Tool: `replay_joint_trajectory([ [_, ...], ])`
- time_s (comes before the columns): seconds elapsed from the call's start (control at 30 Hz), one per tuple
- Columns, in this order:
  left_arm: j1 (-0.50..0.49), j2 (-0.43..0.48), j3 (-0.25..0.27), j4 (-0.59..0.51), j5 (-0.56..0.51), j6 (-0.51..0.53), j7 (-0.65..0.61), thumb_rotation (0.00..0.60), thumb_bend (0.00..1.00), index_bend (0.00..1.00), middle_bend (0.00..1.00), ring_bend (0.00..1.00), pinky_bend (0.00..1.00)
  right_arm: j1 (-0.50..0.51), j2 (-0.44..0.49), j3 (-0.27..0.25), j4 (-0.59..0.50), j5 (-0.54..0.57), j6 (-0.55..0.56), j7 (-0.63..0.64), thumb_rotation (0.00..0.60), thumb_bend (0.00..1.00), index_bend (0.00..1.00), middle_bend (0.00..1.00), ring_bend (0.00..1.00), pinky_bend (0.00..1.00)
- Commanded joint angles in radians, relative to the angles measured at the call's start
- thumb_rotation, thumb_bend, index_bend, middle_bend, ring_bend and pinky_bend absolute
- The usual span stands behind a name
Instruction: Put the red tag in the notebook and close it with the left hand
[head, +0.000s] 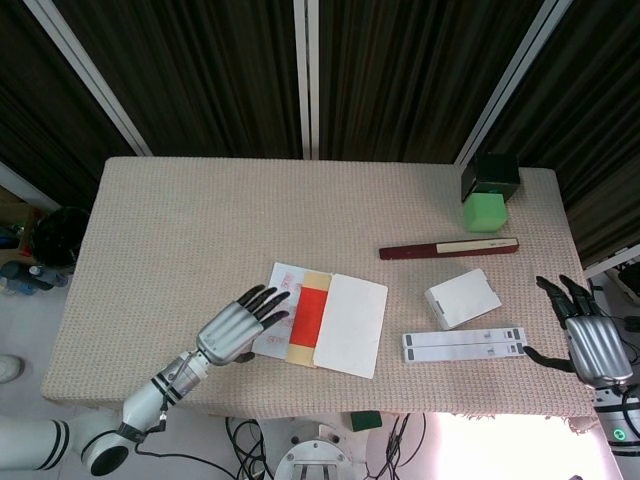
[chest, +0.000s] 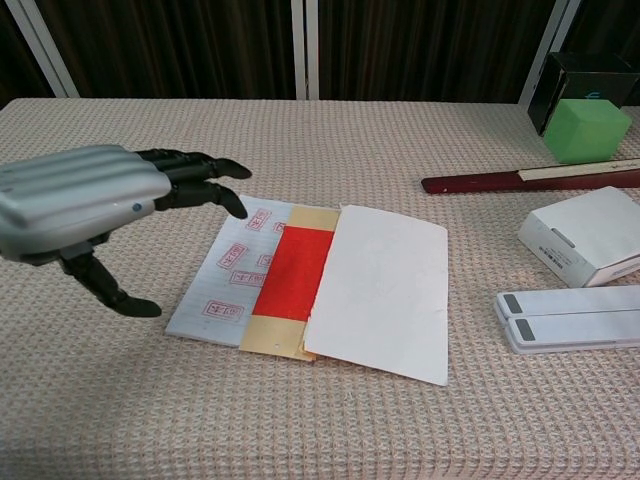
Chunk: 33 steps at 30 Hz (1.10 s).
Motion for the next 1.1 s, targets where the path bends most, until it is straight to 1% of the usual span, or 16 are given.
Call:
replay_joint_trajectory([
  [0.03, -0.035, -0.06, -0.032, 0.009, 0.017, -0.058, 0.01, 0.6, 0.03, 0.18, 0.01, 0.01, 0.1, -0.003, 0.001, -0.002, -0.002, 0.0, 0.004, -0.001, 0.6, 0.06, 0.0, 0.15, 0.0, 0.12],
  [0.17, -0.075, -0.127, -0.072, 0.038, 0.007, -0.124, 0.059, 0.6, 0.03, 0.18, 0.01, 0.01, 0.1, -0.008, 0.002, -0.005, -0.001, -0.002, 0.009, 0.002, 0.6, 0.06, 0.0, 0.15, 0.0, 0.12],
  [0.27, -0.088, -0.177, -0.099, 0.051, -0.025, -0.157, 0.082, 0.6, 0.03, 0.18, 0.01, 0.01, 0.1, -0.014, 0.002, -0.008, 0.004, -0.004, 0.018, 0.007, 0.6, 0.06, 0.0, 0.15, 0.0, 0.12],
  [0.33, -0.096, -0.196, -0.105, 0.049, -0.046, -0.182, 0.103, 0.6, 0.03, 0.18, 0.01, 0.01, 0.1, -0.019, 0.002, -0.011, 0.01, -0.005, 0.024, 0.013, 0.6, 0.06, 0.0, 0.15, 0.0, 0.12],
  [0.47, -0.092, -0.231, -0.105, 0.05, -0.071, -0.193, 0.139, 0.6, 0.03, 0.18, 0.01, 0.01, 0.1, -0.028, 0.002, -0.015, 0.022, -0.008, 0.035, 0.025, 0.6, 0.06, 0.0, 0.15, 0.0, 0.12],
  [0.6, -0.09, -0.282, -0.108, 0.088, -0.1, -0.208, 0.164, 0.6, 0.03, 0.18, 0.01, 0.01, 0.1, -0.033, -0.003, -0.018, 0.036, -0.011, 0.042, 0.04, 0.6, 0.06, 0.0, 0.15, 0.0, 0.12],
  [0.87, -0.094, -0.361, -0.135, 0.158, -0.12, -0.21, 0.167, 0.6, 0.03, 0.18, 0.01, 0.01, 0.1, -0.036, -0.009, -0.019, 0.052, -0.015, 0.046, 0.054, 0.6, 0.06, 0.0, 0.15, 0.0, 0.12],
  [1.1, -0.093, -0.418, -0.156, 0.223, -0.095, -0.189, 0.093, 0.6, 0.03, 0.18, 0.01, 0.01, 0.1, -0.037, -0.012, -0.019, 0.059, -0.01, 0.043, 0.058, 0.6, 0.06, 0.0, 0.15, 0.0, 0.12],
])
